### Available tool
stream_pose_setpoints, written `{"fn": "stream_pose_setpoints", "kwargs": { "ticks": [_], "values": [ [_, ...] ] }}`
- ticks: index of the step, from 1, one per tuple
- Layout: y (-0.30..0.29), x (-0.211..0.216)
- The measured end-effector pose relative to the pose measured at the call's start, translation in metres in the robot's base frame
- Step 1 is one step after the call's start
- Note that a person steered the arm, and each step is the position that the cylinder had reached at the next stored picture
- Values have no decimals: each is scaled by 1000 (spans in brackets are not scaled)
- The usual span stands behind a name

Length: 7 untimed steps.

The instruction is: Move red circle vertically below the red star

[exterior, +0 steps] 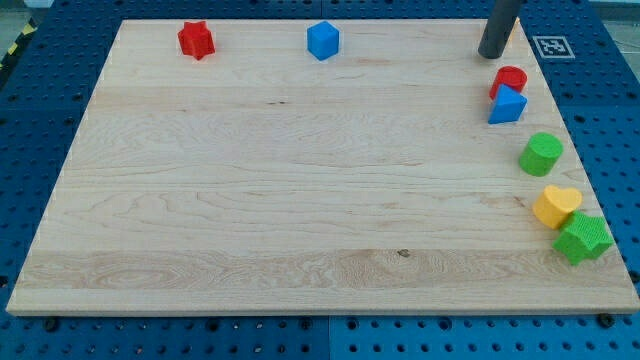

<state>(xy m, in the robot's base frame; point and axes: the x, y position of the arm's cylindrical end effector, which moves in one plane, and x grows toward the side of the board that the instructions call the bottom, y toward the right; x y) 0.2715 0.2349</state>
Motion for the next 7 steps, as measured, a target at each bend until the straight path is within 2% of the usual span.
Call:
{"fn": "stream_pose_setpoints", "kwargs": {
  "ticks": [2, 4, 7],
  "values": [
    [30, 10],
    [56, 38],
    [36, 62]
  ]
}}
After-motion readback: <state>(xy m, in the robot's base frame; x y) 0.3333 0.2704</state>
